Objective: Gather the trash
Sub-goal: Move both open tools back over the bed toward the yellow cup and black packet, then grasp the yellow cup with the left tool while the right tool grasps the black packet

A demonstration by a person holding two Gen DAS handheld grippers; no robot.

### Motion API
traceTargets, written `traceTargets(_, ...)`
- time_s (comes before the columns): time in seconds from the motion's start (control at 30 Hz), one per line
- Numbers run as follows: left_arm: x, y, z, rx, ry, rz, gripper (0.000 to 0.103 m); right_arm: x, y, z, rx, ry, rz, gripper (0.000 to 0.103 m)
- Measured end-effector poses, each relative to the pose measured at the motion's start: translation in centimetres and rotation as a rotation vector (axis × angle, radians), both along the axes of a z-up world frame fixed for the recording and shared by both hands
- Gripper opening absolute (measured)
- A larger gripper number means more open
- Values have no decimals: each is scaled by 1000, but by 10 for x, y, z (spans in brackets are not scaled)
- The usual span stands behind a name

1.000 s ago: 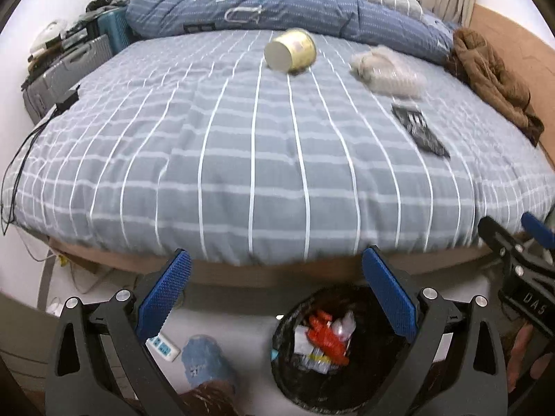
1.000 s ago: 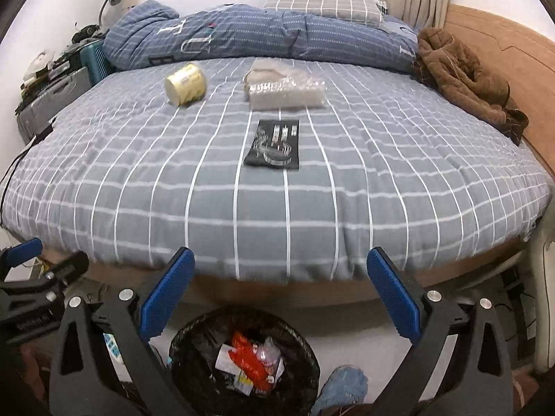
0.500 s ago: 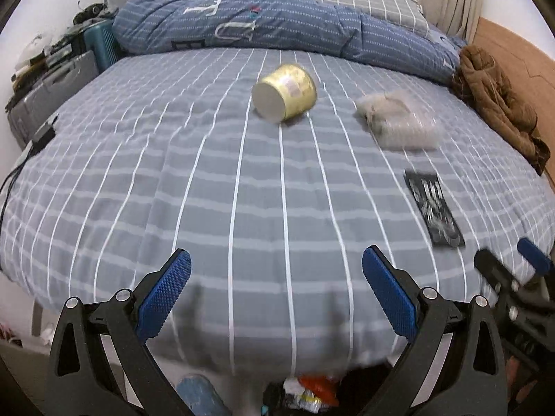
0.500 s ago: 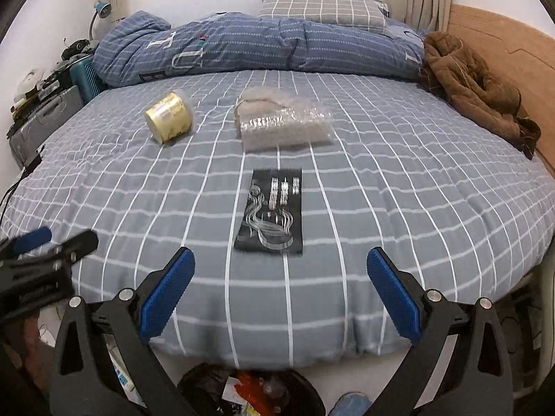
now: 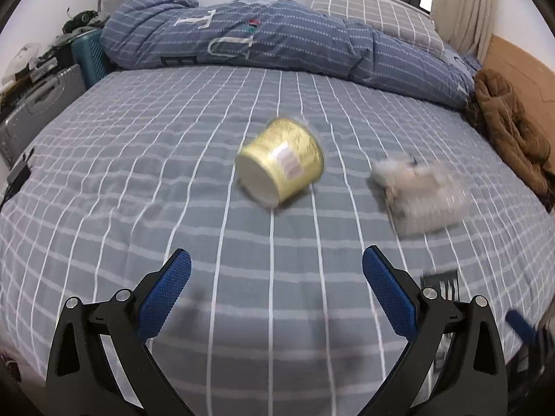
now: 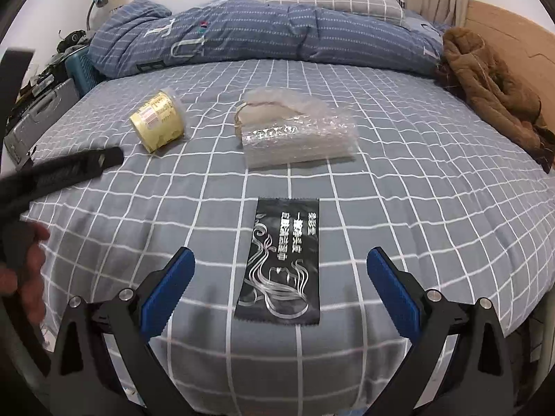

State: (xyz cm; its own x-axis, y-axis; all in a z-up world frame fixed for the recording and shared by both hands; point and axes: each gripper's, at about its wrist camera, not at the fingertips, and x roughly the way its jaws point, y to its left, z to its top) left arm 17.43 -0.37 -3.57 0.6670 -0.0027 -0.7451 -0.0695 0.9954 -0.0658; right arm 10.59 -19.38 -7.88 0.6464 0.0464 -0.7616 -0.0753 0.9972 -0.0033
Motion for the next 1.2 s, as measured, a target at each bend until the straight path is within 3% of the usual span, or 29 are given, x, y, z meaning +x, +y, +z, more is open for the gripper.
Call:
traceTargets(0.33, 82, -15, -3, 32, -18, 27, 97, 24, -5, -21, -9, 56, -20, 95)
traceTargets(0.6, 109, -30, -17, 89, -45, 70, 97, 29, 1, -37, 7, 90, -16, 91)
traceTargets(0.97, 116, -18, -23, 100, -61, 188, 97, 33, 4, -51, 4, 112, -19, 69)
traceTargets(1.03, 117, -16, -23, 104, -63, 185, 97, 32, 3, -51, 1, 109, -13, 58)
traceTargets(1.2, 119, -6, -27, 49, -54, 197, 98, 35, 5, -51, 1, 112, 26, 45)
